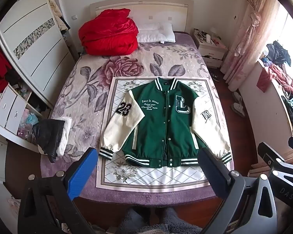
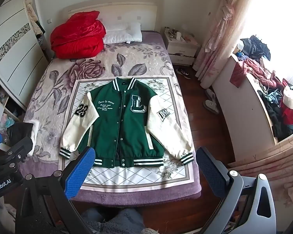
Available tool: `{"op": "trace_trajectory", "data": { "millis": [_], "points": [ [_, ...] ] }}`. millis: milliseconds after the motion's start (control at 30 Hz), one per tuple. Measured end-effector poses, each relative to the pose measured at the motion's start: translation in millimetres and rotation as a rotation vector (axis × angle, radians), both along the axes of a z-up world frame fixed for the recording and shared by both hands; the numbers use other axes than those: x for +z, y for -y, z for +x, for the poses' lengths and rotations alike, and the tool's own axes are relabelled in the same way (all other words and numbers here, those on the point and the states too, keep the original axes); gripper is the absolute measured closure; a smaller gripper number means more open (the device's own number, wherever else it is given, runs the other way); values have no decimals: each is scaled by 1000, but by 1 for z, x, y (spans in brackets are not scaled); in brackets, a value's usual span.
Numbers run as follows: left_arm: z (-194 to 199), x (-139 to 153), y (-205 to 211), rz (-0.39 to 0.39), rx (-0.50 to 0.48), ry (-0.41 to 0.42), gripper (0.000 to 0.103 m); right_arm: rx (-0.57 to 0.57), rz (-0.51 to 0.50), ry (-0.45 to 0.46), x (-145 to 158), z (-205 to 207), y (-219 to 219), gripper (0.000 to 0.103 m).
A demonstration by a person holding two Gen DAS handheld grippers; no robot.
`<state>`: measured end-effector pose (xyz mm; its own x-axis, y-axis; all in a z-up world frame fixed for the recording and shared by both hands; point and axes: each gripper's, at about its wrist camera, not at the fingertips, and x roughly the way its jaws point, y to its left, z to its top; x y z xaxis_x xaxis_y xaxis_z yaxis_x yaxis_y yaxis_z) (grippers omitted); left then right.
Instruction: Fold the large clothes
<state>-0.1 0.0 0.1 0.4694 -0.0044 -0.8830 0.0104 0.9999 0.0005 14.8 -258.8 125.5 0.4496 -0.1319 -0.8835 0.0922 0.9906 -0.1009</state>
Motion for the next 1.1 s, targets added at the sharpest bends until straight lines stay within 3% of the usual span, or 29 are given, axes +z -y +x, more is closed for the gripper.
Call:
{"op": "trace_trajectory", "data": {
  "millis": [1100],
  "points": [
    [5,-5,-1,-6,1,-8,0,1,-3,-5,1,5,-4,0]
  ]
}}
